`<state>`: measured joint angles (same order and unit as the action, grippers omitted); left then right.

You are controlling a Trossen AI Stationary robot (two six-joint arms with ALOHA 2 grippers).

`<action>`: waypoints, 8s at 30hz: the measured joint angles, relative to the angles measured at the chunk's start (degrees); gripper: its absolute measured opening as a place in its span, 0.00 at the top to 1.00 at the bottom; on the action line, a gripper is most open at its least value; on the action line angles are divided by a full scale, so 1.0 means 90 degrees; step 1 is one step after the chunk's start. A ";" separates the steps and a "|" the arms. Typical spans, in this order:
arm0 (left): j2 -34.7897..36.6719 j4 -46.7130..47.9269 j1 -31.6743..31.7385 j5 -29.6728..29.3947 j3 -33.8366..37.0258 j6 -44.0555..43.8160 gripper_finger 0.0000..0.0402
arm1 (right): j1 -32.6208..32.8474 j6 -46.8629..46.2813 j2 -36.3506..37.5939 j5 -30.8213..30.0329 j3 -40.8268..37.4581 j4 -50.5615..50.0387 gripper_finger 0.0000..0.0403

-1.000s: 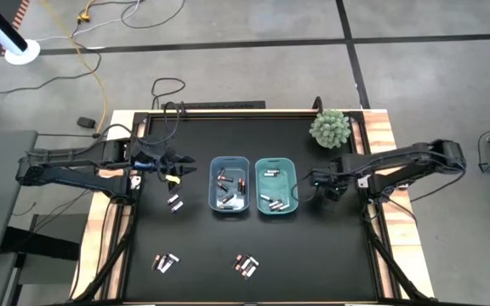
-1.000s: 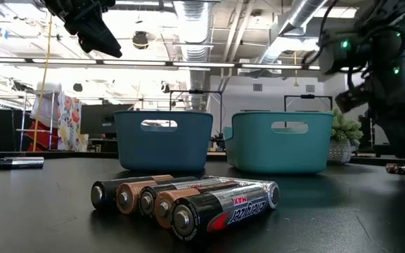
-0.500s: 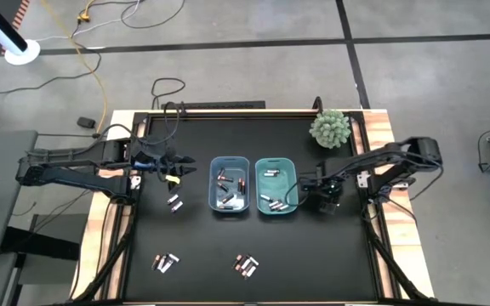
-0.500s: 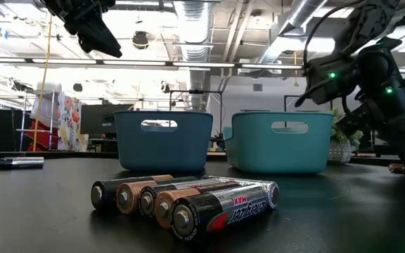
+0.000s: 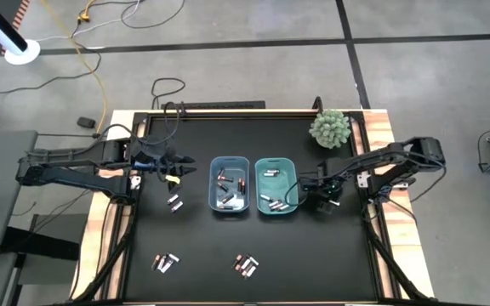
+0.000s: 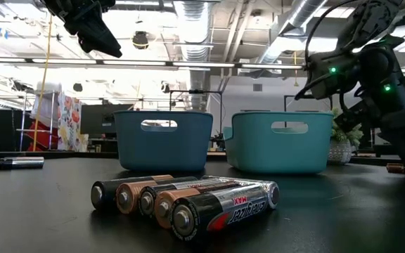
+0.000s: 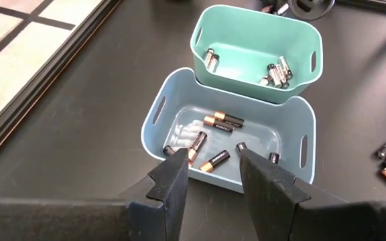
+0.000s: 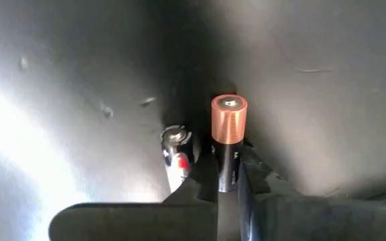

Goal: Sort batteries
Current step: Put the black battery into the blue bin, then put the white battery into the green bin

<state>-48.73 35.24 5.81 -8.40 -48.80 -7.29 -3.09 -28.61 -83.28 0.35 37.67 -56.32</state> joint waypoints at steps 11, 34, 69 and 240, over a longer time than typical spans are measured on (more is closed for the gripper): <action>-0.0002 0.0005 0.0002 -0.0002 0.0000 0.0000 0.68 | 0.0377 -0.1639 0.2040 -0.0418 0.0348 -0.0447 0.97; -0.0002 0.0005 0.0002 -0.0002 0.0000 0.0000 0.68 | 0.0167 0.1833 -0.1439 -0.1646 0.4695 0.3209 0.97; -0.0002 0.0010 0.0000 -0.0005 0.0000 0.0000 0.68 | -0.0034 0.1827 -0.5431 -0.0708 0.7499 0.1810 0.82; 0.0000 0.0152 0.0002 -0.0002 0.0002 0.0000 0.68 | 0.0193 0.0024 -0.2653 -0.0520 0.4903 -0.0179 0.89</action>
<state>-48.73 36.61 5.82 -8.43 -48.77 -7.29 -1.36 -28.39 -107.15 -4.33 81.80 -57.93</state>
